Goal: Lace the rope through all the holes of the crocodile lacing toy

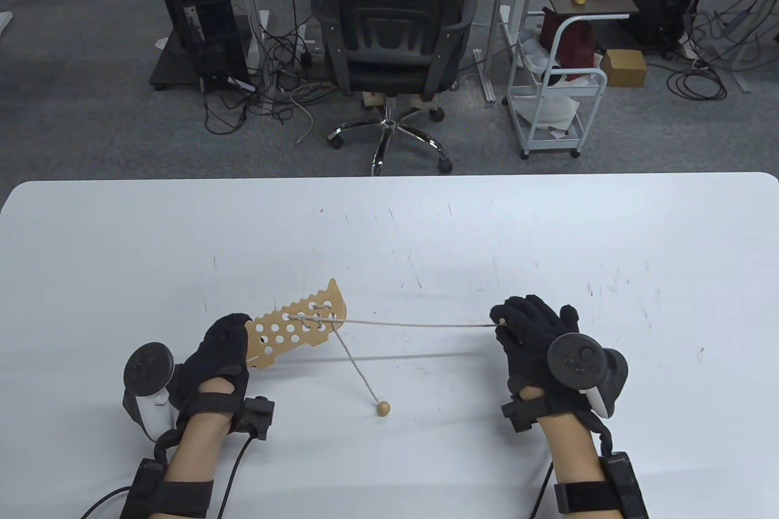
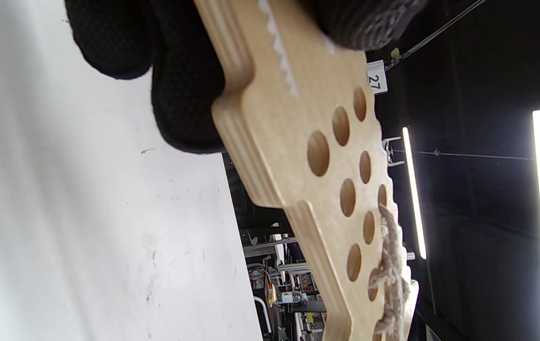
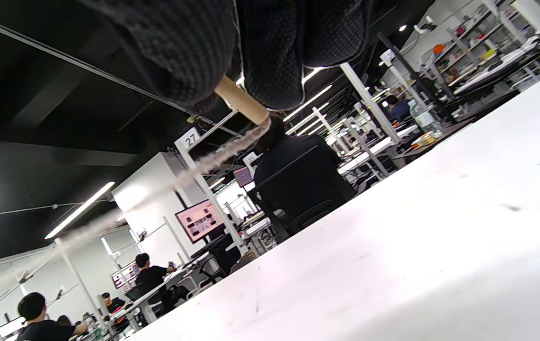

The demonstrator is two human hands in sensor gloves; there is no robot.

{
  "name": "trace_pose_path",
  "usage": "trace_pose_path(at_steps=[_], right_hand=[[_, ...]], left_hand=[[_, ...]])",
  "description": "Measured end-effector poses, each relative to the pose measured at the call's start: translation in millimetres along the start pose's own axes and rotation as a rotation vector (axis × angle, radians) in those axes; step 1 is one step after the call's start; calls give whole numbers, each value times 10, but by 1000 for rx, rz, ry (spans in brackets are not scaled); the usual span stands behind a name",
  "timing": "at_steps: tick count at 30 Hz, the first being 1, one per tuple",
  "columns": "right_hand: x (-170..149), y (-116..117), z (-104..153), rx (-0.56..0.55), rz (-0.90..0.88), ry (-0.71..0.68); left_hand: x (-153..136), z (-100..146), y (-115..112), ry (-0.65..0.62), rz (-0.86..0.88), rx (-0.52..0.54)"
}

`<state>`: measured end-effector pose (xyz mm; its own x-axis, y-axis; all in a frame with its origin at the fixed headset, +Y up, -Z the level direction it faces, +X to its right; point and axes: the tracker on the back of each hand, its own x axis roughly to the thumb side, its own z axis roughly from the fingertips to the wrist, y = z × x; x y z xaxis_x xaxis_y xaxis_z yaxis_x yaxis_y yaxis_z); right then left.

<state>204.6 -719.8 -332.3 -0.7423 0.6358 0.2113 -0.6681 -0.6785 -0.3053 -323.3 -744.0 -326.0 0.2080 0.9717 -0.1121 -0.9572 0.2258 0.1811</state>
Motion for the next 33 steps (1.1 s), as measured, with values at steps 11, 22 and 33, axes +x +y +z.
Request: trace_pose_path(at_steps=[11, 22, 33], right_hand=[[9, -74, 22, -103, -27, -15], [299, 58, 86, -20, -40, -144], [585, 149, 184, 31, -7, -269]], left_hand=[[1, 15, -34, -4, 4, -6], [14, 44, -186, -20, -38, -73], [46, 104, -359, -43, -90, -148]])
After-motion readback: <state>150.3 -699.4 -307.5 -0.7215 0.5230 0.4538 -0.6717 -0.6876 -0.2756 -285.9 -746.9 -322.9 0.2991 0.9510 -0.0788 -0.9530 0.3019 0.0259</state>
